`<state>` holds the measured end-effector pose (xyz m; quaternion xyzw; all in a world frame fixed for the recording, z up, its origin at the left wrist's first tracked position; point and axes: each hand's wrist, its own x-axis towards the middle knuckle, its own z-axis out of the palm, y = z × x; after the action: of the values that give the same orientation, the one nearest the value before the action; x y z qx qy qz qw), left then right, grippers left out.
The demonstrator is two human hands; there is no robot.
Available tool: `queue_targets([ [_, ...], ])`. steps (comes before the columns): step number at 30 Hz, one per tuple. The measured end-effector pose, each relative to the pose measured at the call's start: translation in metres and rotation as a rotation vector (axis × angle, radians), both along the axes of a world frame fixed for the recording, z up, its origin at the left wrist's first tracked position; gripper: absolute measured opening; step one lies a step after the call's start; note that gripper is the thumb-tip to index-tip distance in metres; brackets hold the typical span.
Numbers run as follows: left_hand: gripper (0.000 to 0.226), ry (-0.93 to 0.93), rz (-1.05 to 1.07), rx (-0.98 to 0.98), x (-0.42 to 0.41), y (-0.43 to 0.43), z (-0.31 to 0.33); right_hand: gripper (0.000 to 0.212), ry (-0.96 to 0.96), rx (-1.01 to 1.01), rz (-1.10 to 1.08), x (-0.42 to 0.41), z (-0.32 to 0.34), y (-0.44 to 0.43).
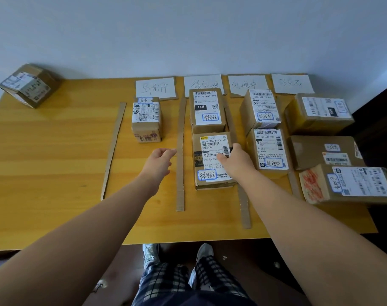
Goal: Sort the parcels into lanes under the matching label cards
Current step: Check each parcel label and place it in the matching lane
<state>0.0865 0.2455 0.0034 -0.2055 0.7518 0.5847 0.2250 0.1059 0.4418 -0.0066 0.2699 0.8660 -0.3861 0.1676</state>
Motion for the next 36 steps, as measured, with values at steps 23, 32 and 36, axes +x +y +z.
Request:
queue_targets([
  [23,0.024,0.23,-0.052,0.013,-0.048,-0.074,0.082,0.046,0.39,0.072,0.243,-0.047,0.083,-0.066],
  [32,0.018,0.335,-0.022,-0.008,-0.104,-0.201,0.084,0.036,0.419,-0.066,0.245,-0.119,0.08,-0.207],
  [36,0.015,0.338,-0.049,-0.105,-0.138,-0.284,0.074,0.035,0.383,-0.085,0.208,-0.151,0.068,-0.293],
])
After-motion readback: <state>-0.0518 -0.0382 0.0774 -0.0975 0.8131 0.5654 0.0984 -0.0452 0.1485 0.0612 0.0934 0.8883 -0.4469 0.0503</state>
